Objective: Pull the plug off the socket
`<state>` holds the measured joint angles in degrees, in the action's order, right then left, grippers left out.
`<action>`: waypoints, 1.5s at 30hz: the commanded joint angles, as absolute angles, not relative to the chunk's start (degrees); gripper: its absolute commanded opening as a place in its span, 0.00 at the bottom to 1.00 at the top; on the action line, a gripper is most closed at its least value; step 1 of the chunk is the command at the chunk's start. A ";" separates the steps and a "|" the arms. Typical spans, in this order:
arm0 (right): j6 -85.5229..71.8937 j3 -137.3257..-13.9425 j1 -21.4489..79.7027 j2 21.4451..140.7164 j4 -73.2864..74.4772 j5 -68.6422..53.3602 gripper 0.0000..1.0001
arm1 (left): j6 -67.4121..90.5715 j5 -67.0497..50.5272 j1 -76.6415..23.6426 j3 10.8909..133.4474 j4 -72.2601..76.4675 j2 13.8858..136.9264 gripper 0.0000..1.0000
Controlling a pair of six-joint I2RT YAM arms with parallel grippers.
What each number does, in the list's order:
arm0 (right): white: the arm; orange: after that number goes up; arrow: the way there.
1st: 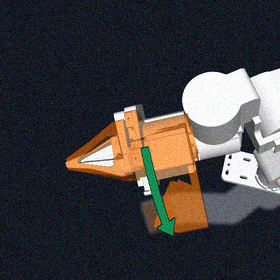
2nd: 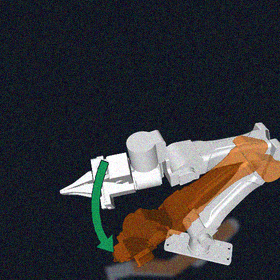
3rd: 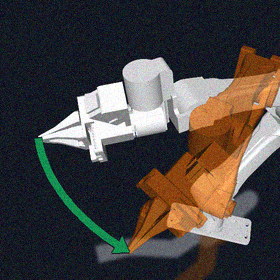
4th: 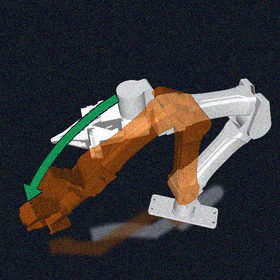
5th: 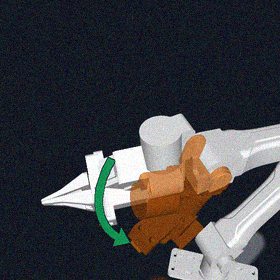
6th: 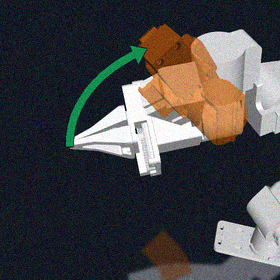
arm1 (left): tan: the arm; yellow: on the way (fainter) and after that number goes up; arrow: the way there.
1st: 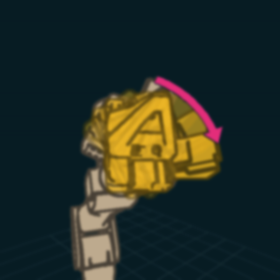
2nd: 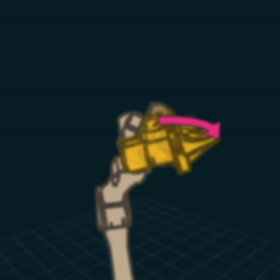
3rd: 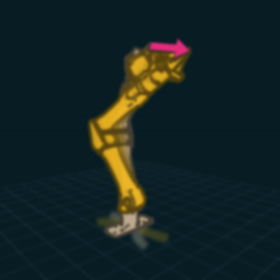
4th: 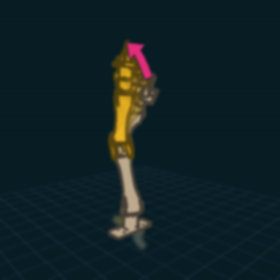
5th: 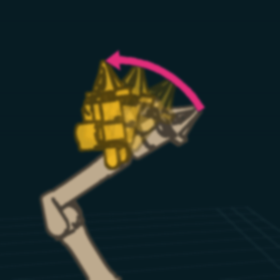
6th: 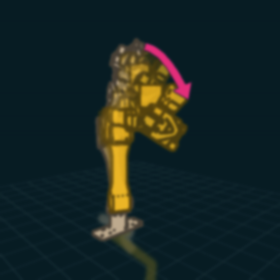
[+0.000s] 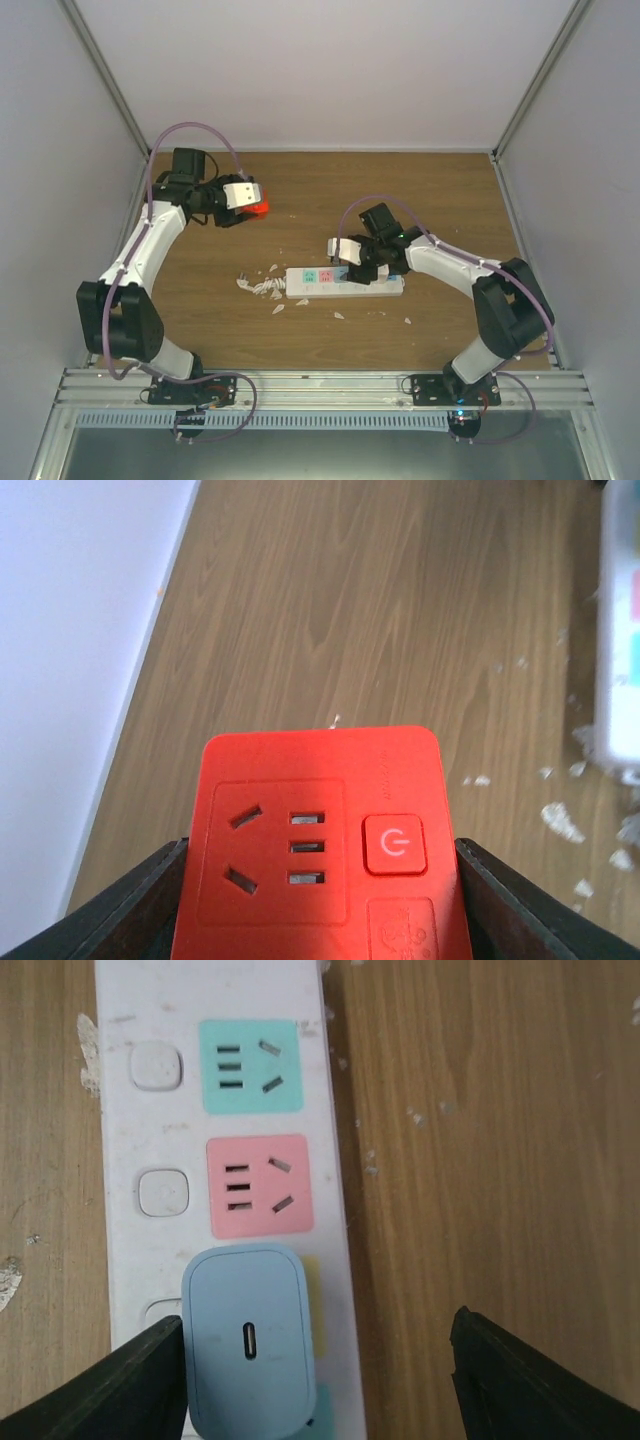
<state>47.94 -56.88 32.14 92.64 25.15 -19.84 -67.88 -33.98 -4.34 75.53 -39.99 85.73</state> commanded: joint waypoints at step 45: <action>46.05 -56.39 32.01 86.27 23.72 -23.40 0.78 | -135.57 20.04 -3.89 94.92 -20.01 123.18 0.34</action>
<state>46.59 -56.88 32.14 85.60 24.36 -23.86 -118.98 16.91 -3.64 92.79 -26.37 121.67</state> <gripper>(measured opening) 0.778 0.638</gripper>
